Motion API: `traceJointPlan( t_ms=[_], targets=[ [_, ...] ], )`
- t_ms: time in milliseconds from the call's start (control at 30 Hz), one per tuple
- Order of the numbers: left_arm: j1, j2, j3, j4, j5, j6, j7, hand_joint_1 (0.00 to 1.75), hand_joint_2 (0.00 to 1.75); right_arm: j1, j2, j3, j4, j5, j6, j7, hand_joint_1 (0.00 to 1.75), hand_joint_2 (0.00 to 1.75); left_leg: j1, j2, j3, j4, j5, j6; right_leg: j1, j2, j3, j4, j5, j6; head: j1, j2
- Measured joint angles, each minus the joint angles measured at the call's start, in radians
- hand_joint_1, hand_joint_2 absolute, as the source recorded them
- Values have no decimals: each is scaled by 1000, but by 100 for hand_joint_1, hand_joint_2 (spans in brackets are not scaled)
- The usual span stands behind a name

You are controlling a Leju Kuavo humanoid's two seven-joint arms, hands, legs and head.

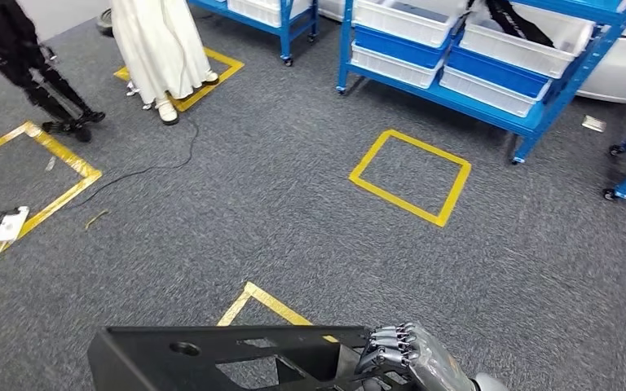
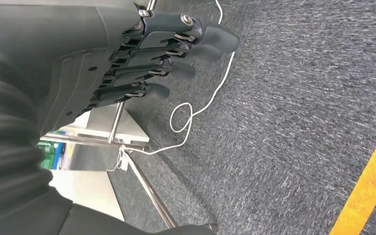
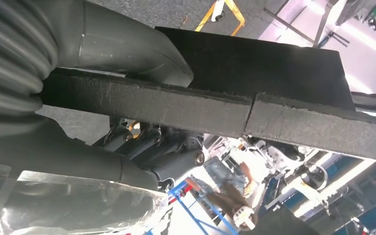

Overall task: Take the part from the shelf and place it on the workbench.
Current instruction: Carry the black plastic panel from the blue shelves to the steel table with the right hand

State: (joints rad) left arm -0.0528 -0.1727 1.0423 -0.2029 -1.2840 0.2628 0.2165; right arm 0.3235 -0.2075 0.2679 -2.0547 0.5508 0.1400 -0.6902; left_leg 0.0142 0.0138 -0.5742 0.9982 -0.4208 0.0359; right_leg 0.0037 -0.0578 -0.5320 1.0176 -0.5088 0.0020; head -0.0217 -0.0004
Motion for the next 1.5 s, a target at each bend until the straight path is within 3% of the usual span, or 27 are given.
traceJointPlan(
  t_ms=[67, 100, 133, 167, 200, 267, 300, 367, 433, 500, 600, 633, 667, 700, 800, 867, 933, 1000, 1067, 1133, 1167, 1200, 1233, 1300, 1367, 1433, 1500],
  targets=[
    [0, 2, 0, -1, -1, 0, -8, 0, 175, 10, -1, -7, 0, 3, -5, 0, 175, 175, 2, -18, -1, -6, 7, 6, -8, 40, -53, 114, -54, -5, 2, 0],
    [0, 3, 0, -1, -1, -1, -9, 0, 175, 15, -2, -10, 0, 3, -6, 0, 175, 175, 2, -27, -3, -6, 8, 7, -12, 48, -87, 181, -79, -5, 3, 0],
    [1, 4, 0, -1, -1, 0, -11, 0, 175, 19, -3, -13, 0, 4, -7, 0, 175, 175, 2, -38, -4, -5, 8, 7, -16, 51, -111, 229, -93, -1, 4, 0],
    [1, 5, 1, -1, 0, 2, -12, 0, 175, 22, -3, -16, 0, 5, -8, 0, 175, 175, 3, -48, -5, -5, 9, 5, -20, 52, -119, 242, -91, 7, 4, 0],
    [2, 5, 2, -1, 1, 6, -14, 0, 175, 24, -3, -18, 0, 6, -9, 0, 175, 175, 4, -59, -5, -4, 9, 3, -24, 53, -108, 215, -73, 19, 4, 0],
    [2, 7, 6, -1, 2, 13, -18, 0, 175, 30, -3, -24, -2, 10, -11, 2, 175, 175, 6, -80, -6, -1, 9, -5, -36, 67, -48, 81, -15, 43, 5, 0],
    [2, 9, 8, -2, 2, 16, -21, 0, 175, 35, -4, -27, -4, 12, -12, 4, 175, 175, 6, -90, -8, 2, 8, -12, -38, 76, -23, 21, 8, 48, 6, 0],
    [3, 15, 14, -3, 2, 21, -23, 0, 175, 49, -5, -38, -15, 11, -14, 11, 175, 175, 5, -103, -13, 6, 8, -26, -37, 87, 0, -31, 26, 42, 7, 0],
    [6, 20, 19, -4, 2, 22, -23, 0, 175, 57, -10, -53, -27, 3, -14, 18, 175, 175, 9, -108, -18, 8, 8, -37, -34, 77, 2, -30, 30, 27, 7, 0],
    [8, 22, 22, -4, 3, 21, -24, 0, 175, 59, -15, -68, -37, -10, -12, 24, 175, 175, 12, -79, -30, 38, -13, -44, -37, 66, 5, -32, 33, 12, 5, 0],
    [5, 23, 25, -4, 10, 14, -38, 0, 175, 82, -21, -96, -58, -29, -10, 28, 175, 175, 12, -28, -110, 218, -107, -50, -29, 40, 10, -33, 30, -9, 1, 0],
    [4, 23, 26, -4, 14, 15, -45, 0, 175, 92, -22, -106, -66, -32, -10, 30, 175, 175, 13, -24, -138, 278, -129, -50, -25, 30, 11, -33, 28, -12, 1, 0],
    [4, 23, 30, -4, 18, 21, -52, 0, 175, 102, -23, -119, -75, -33, -10, 36, 175, 175, 13, -21, -150, 301, -131, -49, -22, 20, 11, -33, 27, -14, 1, 0],
    [5, 23, 34, -4, 21, 28, -55, 0, 175, 110, -23, -131, -83, -32, -10, 41, 175, 175, 12, -19, -142, 288, -116, -46, -18, 12, 12, -33, 27, -15, 1, 0],
    [4, 26, 46, -7, 23, 42, -58, 0, 175, 121, -23, -166, -104, -33, -7, 55, 175, 175, 3, 21, -46, 105, -35, -26, -8, -6, 14, -32, 24, -14, 1, 0],
    [1, 30, 49, -9, 23, 44, -58, 0, 175, 123, -23, -184, -112, -37, 0, 58, 175, 175, -8, 41, -15, 38, -20, -15, -2, -18, 13, -31, 21, -9, 1, 0],
    [0, 34, 52, -10, 24, 41, -55, 0, 175, 122, -23, -201, -118, -46, 6, 58, 175, 175, -13, 25, -16, 31, -18, -7, 1, -33, 15, -33, 19, -2, 1, 0],
    [0, 38, 57, -10, 26, 33, -51, 0, 175, 122, -25, -222, -123, -58, 8, 57, 175, 175, -9, 8, -9, 15, -8, 4, 0, -13, 6, -11, 4, 4, 2, 0],
    [-2, 39, 62, -11, 28, 27, -49, 0, 175, 125, -28, -247, -126, -74, 13, 54, 175, 175, -4, -10, -6, 3, 2, 13, -6, 30, -40, 84, -43, 1, 5, 0],
    [-2, 39, 66, -11, 31, 24, -47, 0, 175, 137, -29, -273, -128, -95, 27, 41, 175, 175, -4, -31, -11, 3, 4, 16, -12, 49, -105, 214, -92, 0, 6, 0],
    [-1, 37, 67, -11, 33, 24, -45, 0, 175, 143, -30, -287, -128, -104, 35, 33, 175, 175, -4, -42, -11, 3, 5, 16, -14, 51, -123, 249, -100, 5, 6, 0],
    [-1, 35, 69, -11, 36, 24, -43, 0, 175, 148, -30, -301, -128, -110, 41, 25, 175, 175, -4, -54, -11, 4, 5, 15, -18, 52, -122, 244, -90, 14, 6, 0],
    [0, 32, 72, -11, 39, 24, -42, 0, 175, 152, -30, -313, -129, -113, 46, 21, 175, 175, -3, -65, -10, 4, 6, 13, -22, 55, -101, 196, -64, 26, 7, 0],
    [0, 28, 75, -11, 41, 24, -40, 0, 175, 155, -30, -330, -130, -116, 50, 17, 175, 175, -4, -87, -8, 6, 6, 6, -31, 78, -37, 51, -3, 44, 8, 0],
    [-1, 27, 78, -11, 43, 25, -40, 0, 175, 157, -29, -340, -132, -118, 55, 15, 175, 175, -8, -102, -11, 9, 5, -6, -32, 95, -2, -27, 27, 41, 8, 0],
    [2, 27, 82, -11, 46, 25, -39, 0, 175, 158, -28, -349, -132, -121, 59, 12, 175, 175, -6, -112, -16, 9, 7, -16, -28, 86, 1, -32, 31, 28, 8, 0],
    [5, 27, 88, -11, 46, 24, -36, 0, 175, 160, -23, -357, -132, -127, 65, 5, 175, 175, -1, -95, -24, 27, -5, -25, -33, 73, 4, -34, 35, 14, 6, 0]
  ],
)
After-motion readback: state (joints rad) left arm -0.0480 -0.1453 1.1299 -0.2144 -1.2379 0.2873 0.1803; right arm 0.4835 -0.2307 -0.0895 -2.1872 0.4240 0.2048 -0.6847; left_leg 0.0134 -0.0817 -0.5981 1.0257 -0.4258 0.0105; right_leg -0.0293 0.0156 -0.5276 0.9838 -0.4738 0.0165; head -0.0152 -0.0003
